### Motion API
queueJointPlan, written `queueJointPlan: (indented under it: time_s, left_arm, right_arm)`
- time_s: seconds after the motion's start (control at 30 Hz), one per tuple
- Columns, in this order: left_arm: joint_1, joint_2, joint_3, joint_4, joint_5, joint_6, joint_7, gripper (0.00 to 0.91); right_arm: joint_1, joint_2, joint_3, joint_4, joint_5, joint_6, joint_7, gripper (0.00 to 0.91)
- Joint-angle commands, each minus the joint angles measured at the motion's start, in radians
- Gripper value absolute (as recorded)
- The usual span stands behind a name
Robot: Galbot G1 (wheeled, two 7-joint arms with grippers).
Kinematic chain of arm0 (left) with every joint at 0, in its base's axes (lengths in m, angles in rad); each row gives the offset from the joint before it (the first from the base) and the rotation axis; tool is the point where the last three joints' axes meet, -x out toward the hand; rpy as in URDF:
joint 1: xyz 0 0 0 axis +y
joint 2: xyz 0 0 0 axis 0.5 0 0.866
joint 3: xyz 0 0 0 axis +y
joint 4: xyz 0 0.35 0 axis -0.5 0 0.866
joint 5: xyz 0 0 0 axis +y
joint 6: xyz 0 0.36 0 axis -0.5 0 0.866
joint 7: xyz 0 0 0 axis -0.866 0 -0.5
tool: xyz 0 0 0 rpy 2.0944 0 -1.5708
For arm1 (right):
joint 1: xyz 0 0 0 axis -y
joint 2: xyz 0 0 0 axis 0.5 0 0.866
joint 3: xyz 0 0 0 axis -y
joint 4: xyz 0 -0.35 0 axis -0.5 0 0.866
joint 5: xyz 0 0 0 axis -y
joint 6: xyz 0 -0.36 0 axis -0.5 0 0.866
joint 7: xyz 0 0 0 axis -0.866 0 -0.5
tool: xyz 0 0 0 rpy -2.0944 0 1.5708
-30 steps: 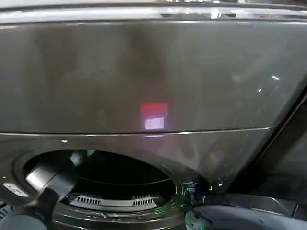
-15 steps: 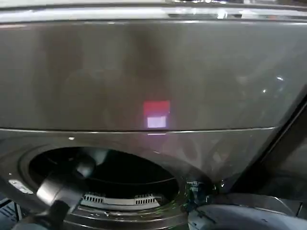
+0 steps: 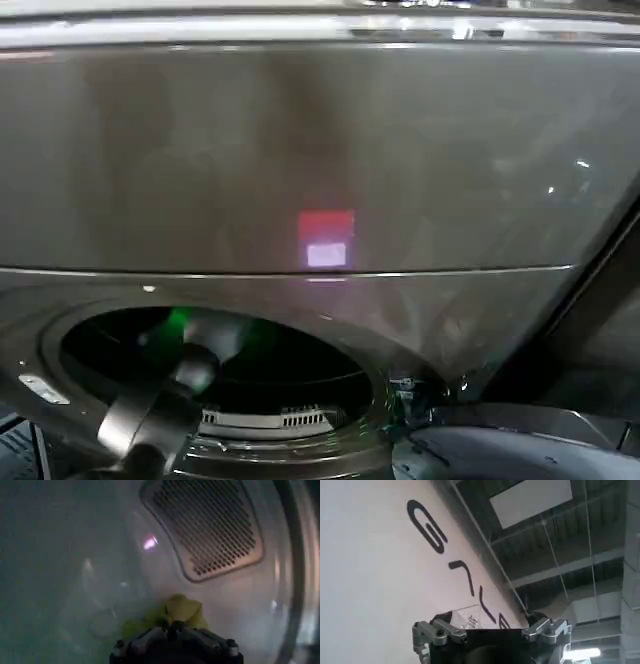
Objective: Grasp the clothes from the dryer.
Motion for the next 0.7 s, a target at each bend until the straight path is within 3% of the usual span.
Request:
queueJointPlan:
  time_s: [0.03, 0.1, 0.7]
  left_arm:
    - [0.053, -0.013, -0.035, -0.083, 0.050, -0.052, -0.139, 0.000]
    - [0.050, -0.013, -0.041, -0.078, 0.050, -0.055, -0.142, 0.000]
    - [0.047, -0.012, -0.052, -0.088, 0.057, -0.055, -0.155, 0.000]
  right_arm:
    - [-0.001, -0.002, 0.012, 0.005, 0.002, -0.010, -0.006, 0.907]
    - [-0.006, -0.004, 0.011, -0.004, -0.001, 0.020, -0.002, 0.907]
    - [-0.014, -0.003, 0.035, -0.010, -0.009, 0.021, 0.015, 0.907]
